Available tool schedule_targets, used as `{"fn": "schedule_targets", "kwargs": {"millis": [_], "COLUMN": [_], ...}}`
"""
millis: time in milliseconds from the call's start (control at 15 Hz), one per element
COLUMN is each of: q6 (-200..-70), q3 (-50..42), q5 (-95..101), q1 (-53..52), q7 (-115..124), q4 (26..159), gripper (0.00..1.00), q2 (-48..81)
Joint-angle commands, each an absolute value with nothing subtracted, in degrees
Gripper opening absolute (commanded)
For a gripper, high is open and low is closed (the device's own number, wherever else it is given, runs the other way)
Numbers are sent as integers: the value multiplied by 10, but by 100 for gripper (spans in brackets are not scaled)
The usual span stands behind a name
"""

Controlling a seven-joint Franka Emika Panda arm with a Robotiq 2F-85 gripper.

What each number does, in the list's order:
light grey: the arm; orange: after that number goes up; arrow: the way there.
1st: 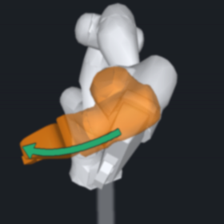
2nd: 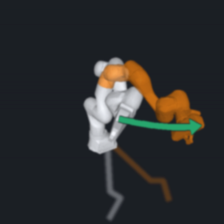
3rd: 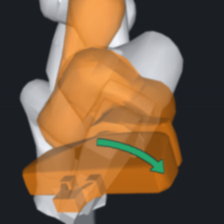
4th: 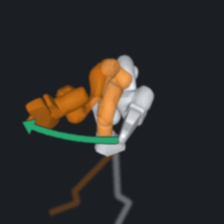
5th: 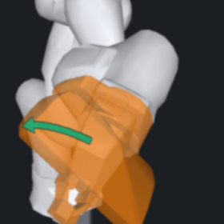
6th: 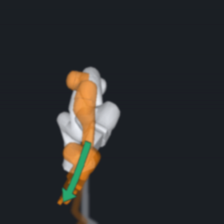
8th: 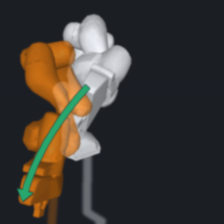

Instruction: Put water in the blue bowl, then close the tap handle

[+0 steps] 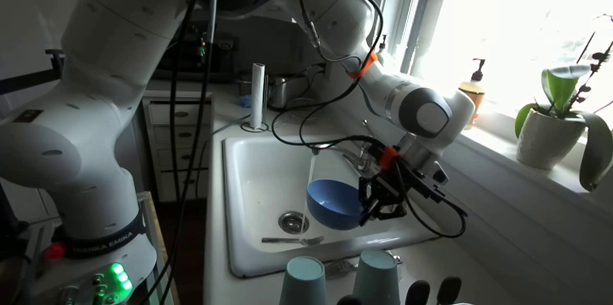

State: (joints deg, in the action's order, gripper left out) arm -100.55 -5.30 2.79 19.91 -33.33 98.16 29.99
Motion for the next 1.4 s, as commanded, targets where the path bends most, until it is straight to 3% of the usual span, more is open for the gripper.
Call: {"fn": "schedule_targets", "kwargs": {"millis": [0, 733, 1333], "q6": [-1009, -1117, -1157], "q3": [-45, -28, -29], "q5": [19, -36, -24], "q1": [191, 166, 157], "q7": [-350, -344, -356], "q4": [1049, 1139, 1142], "gripper": [2, 2, 2], "q2": [251, 207, 213]}}
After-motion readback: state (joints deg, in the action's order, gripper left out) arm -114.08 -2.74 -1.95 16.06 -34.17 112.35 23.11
